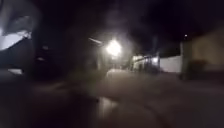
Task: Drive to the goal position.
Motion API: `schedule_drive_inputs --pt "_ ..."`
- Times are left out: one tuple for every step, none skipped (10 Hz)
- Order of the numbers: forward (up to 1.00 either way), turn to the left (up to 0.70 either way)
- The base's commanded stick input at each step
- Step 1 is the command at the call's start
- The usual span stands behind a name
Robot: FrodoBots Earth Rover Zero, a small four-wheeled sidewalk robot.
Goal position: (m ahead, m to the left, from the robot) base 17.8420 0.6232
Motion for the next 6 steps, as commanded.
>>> schedule_drive_inputs --pt "0.70 -0.35" --pt "0.70 -0.22" --pt "0.70 0.00" --pt "0.70 0.00" --pt "0.70 0.00" --pt "0.70 0.00"
